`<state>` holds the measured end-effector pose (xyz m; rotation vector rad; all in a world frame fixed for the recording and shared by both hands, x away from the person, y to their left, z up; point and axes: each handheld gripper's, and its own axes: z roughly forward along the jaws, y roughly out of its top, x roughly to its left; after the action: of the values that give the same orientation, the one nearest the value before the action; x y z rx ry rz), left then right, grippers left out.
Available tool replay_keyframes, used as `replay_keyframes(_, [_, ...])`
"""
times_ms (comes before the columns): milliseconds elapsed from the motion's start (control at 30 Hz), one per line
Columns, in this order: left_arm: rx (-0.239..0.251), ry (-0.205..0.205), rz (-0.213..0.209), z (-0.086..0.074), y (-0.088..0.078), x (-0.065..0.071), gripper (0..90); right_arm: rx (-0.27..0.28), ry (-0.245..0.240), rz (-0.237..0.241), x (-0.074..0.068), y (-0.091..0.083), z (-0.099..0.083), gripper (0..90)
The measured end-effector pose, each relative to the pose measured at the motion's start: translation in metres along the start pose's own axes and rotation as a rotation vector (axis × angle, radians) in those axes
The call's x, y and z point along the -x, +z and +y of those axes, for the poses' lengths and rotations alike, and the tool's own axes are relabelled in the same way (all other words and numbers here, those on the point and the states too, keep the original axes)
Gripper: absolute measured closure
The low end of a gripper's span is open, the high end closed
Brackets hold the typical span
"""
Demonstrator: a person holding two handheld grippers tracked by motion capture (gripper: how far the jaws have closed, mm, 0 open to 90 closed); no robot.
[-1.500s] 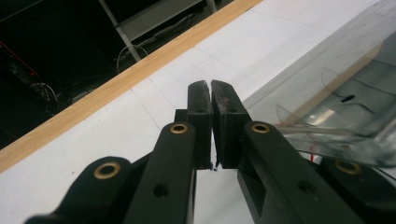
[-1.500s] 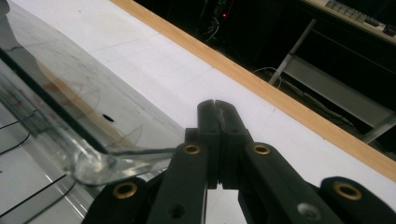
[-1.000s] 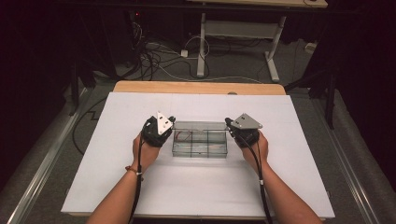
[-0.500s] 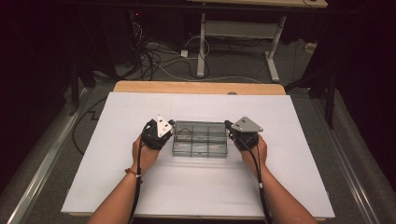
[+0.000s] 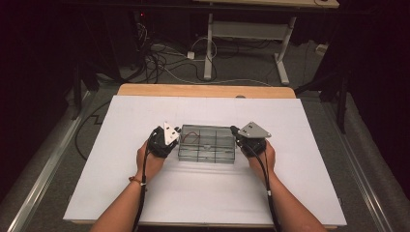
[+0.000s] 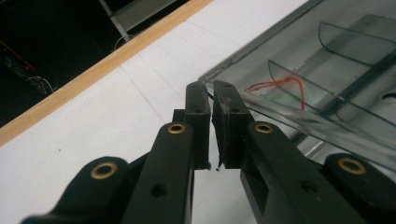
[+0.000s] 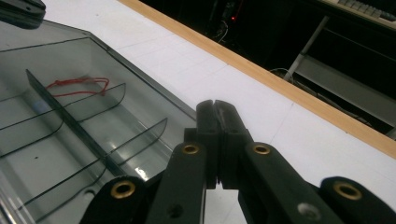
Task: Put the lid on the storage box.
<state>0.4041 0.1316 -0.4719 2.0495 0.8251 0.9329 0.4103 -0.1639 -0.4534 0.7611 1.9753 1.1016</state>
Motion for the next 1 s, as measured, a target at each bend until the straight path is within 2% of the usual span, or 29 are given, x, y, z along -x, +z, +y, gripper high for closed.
replay_keyframes(100, [0.004, -0.001, -0.001, -0.002, -0.002, 0.0, 82.5, -0.001, 0.002, 0.017, 0.0, -0.001, -0.001, 89.9])
replay_keyframes(300, [0.014, 0.026, -0.024, 0.0, -0.006, 0.002, 82.5, -0.001, 0.014, 0.032, 0.002, -0.003, -0.002, 89.7])
replay_keyframes(533, [0.066, -0.004, -0.078, -0.001, -0.014, 0.002, 80.1, 0.018, 0.011, 0.057, 0.001, -0.01, -0.001, 87.0])
replay_keyframes(767, [0.075, 0.024, -0.103, -0.002, -0.02, 0.001, 75.9, 0.037, 0.008, 0.076, -0.002, -0.014, -0.003, 78.3])
replay_keyframes(900, [0.077, 0.039, -0.114, -0.001, -0.023, 0.0, 72.8, 0.049, -0.001, 0.075, -0.005, -0.017, -0.004, 69.5])
replay_keyframes(1000, [0.074, 0.047, -0.132, -0.001, -0.024, 0.001, 65.1, 0.059, -0.002, 0.072, -0.007, -0.019, -0.004, 62.2])
